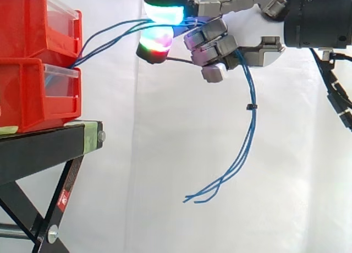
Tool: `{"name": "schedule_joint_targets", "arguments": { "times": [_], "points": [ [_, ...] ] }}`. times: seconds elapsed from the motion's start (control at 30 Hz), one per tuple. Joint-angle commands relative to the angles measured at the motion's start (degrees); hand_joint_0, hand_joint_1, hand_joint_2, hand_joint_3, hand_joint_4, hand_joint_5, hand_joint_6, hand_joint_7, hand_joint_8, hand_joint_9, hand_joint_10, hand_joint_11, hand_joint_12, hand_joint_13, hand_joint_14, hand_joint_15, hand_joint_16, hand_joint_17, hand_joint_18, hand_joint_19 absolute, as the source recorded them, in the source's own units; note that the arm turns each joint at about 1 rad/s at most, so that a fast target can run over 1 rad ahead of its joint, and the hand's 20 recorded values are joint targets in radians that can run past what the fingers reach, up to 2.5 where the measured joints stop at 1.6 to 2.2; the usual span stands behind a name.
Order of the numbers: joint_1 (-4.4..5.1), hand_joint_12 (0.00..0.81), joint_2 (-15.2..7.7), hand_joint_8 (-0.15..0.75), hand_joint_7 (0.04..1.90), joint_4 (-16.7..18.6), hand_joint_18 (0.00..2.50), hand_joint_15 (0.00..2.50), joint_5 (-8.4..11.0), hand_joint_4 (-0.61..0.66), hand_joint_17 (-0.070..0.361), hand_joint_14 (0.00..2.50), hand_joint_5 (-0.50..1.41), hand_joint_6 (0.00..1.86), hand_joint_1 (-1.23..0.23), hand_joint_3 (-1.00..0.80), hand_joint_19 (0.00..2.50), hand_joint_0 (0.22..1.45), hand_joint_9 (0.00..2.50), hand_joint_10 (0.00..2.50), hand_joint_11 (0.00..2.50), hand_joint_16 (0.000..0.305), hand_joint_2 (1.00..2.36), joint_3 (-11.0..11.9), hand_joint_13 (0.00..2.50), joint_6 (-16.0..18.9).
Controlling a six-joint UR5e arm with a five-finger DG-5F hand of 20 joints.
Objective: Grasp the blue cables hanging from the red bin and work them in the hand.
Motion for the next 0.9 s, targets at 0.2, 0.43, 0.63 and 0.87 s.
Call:
{"name": "schedule_joint_targets", "arguments": {
  "times": [0.2,0.43,0.63,0.87],
  "points": [
    [-0.06,0.512,0.02,0.455,1.32,0.0,1.27,1.74,0.0,0.23,0.136,2.5,0.08,0.35,-0.85,-0.56,1.65,0.88,0.33,2.5,2.5,0.06,1.02,0.04,0.58,0.0],
    [-0.06,0.493,0.02,0.452,1.31,0.0,1.33,1.66,0.0,0.23,0.132,2.5,0.16,0.37,-0.82,-0.69,1.63,0.87,0.46,2.5,2.5,0.059,1.01,0.04,0.64,-0.27],
    [-0.06,0.489,-0.07,0.45,1.33,0.0,1.45,1.62,0.0,0.27,0.135,2.5,0.33,0.37,-0.74,-0.99,1.43,0.77,0.71,2.5,2.5,0.06,1.0,-0.04,0.83,-0.7],
    [-0.06,0.462,0.02,0.438,1.34,-0.09,1.6,1.64,0.0,0.24,0.13,2.5,0.46,0.42,-0.7,-1.0,1.43,0.77,0.95,2.5,2.5,0.058,1.0,-0.04,1.0,-1.06]
  ]
}}
